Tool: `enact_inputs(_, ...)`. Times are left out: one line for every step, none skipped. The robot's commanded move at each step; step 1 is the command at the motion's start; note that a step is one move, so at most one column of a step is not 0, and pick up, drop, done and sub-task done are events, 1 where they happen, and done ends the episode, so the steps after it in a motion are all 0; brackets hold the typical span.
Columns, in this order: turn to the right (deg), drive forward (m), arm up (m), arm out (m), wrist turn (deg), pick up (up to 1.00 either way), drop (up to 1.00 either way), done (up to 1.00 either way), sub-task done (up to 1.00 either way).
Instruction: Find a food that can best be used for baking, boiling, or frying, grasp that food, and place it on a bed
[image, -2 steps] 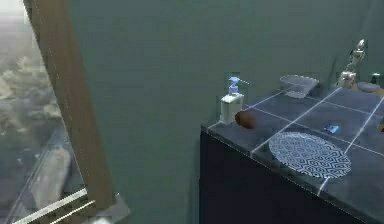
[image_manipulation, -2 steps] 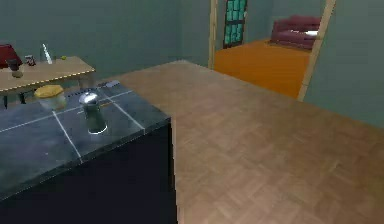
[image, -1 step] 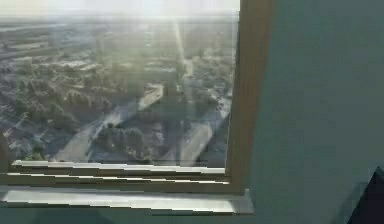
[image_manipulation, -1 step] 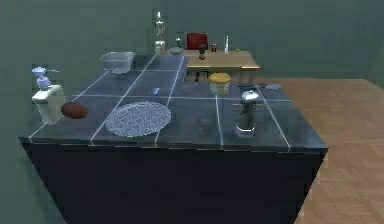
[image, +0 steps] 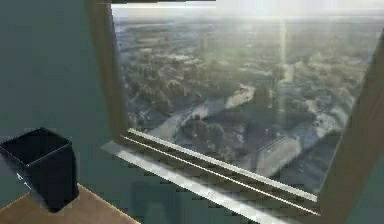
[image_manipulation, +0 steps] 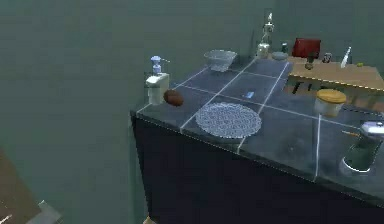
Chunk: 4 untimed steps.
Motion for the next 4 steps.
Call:
enact_inputs(45.0,0.00,0.00,0.00,0.0,0.00,0.00,0.00,0.00)
enact_inputs(42.0,0.00,0.00,0.00,0.0,0.00,0.00,0.00,0.00)
enact_inputs(0.0,0.45,0.00,0.00,0.0,0.00,0.00,0.00,0.00)
enact_inputs(-45.0,0.00,0.00,0.00,0.0,0.00,0.00,0.00,0.00)
